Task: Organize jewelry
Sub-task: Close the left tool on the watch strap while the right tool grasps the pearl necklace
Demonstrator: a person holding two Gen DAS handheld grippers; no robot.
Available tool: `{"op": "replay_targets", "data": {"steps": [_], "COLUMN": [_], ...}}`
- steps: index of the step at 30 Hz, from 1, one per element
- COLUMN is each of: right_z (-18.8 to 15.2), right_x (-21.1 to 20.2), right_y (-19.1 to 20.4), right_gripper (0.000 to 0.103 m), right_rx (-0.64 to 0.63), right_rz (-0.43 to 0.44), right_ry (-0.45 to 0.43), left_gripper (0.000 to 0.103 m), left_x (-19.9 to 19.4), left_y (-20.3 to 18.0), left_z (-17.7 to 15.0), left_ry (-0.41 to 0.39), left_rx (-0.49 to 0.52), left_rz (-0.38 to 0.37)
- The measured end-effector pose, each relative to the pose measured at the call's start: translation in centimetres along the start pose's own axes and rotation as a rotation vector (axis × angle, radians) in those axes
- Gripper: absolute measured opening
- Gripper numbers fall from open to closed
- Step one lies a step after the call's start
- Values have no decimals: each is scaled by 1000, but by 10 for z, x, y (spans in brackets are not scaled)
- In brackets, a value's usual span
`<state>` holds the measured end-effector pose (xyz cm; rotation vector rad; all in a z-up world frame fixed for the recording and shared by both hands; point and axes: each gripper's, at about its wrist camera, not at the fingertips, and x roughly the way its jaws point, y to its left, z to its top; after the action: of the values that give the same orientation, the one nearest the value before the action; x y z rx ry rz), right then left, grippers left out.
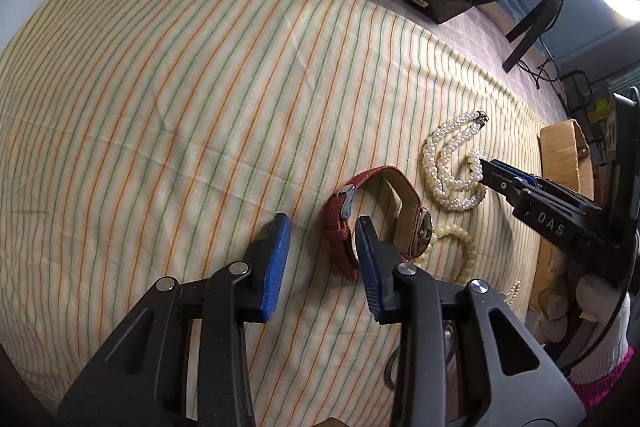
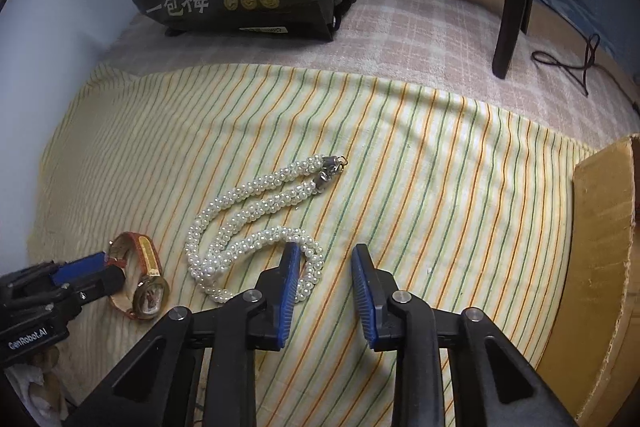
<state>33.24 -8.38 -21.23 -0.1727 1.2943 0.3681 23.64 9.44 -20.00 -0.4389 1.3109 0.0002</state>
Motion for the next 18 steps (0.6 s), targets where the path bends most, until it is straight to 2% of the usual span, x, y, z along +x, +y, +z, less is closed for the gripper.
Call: {"op": "replay_targets", "data": {"steps": [4, 6, 7, 13, 18], "right_z": [-6, -11, -12, -19, -25], "right_x": [1, 0, -1, -13, -35], "right_y": [13, 15, 15, 10, -3], "right_gripper": [8, 7, 6, 6, 5], "right_rx": [-41, -41, -38, -1, 8], "right_rz": [-27, -23, -19, 30, 63], "right_ry": [-39, -62, -69, -120, -177], "left_gripper": [24, 12, 10, 9, 9], "left_x": [4, 4, 5, -3, -20], "left_y": [-3, -6, -8, -11, -13], "left_z": [0, -1, -1, -3, -5], "left_ry": [-16, -24, -24, -53, -111], "left_rx": [26, 50, 54, 77, 103], "left_rz": [23, 24, 20, 40, 67]}}
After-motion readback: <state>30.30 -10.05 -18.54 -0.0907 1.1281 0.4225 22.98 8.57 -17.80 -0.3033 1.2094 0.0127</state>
